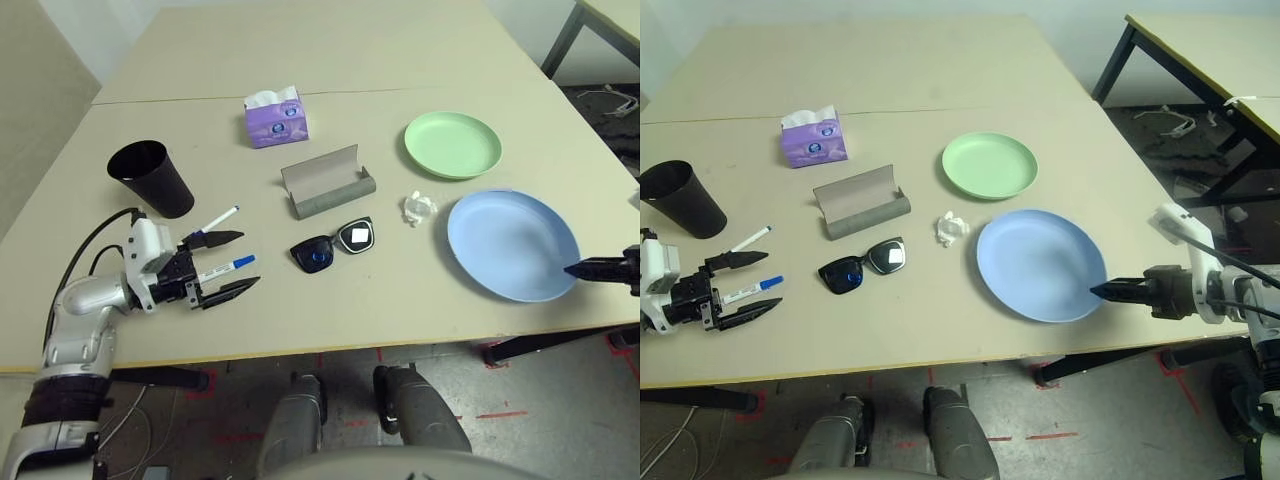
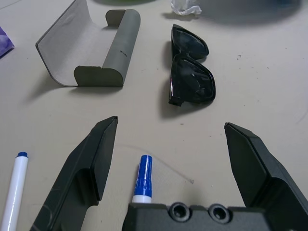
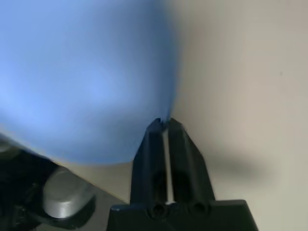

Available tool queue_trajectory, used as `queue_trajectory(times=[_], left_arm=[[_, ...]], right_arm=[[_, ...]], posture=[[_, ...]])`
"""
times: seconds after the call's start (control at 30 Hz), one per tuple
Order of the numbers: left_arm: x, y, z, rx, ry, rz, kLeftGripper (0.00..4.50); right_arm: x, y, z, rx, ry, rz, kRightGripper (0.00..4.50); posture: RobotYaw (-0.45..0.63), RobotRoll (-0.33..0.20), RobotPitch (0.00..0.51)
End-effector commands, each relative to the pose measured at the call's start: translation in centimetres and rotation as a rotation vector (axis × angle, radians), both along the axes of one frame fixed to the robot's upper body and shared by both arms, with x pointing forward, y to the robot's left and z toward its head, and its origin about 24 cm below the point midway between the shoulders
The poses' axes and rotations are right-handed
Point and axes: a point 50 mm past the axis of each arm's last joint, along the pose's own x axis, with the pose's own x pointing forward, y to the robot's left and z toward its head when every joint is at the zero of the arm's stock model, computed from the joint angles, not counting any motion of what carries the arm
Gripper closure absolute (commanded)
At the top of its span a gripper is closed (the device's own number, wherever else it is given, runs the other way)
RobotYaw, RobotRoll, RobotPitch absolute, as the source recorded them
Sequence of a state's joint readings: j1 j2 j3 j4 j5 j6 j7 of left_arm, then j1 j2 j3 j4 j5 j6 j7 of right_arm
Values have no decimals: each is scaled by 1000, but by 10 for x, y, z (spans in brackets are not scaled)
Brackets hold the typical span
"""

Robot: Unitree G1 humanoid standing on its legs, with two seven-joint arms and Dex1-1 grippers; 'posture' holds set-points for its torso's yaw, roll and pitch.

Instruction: Organize and tidy the items on the table.

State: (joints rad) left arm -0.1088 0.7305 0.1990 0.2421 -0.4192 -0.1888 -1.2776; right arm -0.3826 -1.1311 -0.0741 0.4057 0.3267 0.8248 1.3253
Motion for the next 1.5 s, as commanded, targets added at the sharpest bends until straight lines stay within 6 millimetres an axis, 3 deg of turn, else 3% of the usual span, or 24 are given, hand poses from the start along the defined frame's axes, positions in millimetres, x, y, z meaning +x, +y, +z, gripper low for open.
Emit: queue_trajectory(times=[0.03, 0.37, 0.6, 1.03, 1.4, 1.5], left_arm=[[-1, -3, -4, 17, 9, -11, 0], [-1, -6, -4, 12, 2, -5, 0], [-4, -5, -5, 35, 3, -5, 0], [-3, -8, -1, 48, -16, -11, 0], [-5, -11, -8, 60, -10, -16, 0], [-7, -10, -9, 65, -8, -15, 0]], right_arm=[[0, -4, -5, 0, 17, -39, 4485], [27, 21, 27, 161, -69, -58, 4485], [50, 50, 41, 123, -162, -19, 4485], [96, 109, 60, 191, -227, -183, 4485], [134, 99, 82, 164, -368, -536, 4485], [139, 100, 84, 168, -402, -558, 4485]], posture=[[-150, 0, 167], [-140, 0, 162], [-130, 0, 162], [-134, 0, 156], [-123, 0, 155], [-120, 0, 156]])
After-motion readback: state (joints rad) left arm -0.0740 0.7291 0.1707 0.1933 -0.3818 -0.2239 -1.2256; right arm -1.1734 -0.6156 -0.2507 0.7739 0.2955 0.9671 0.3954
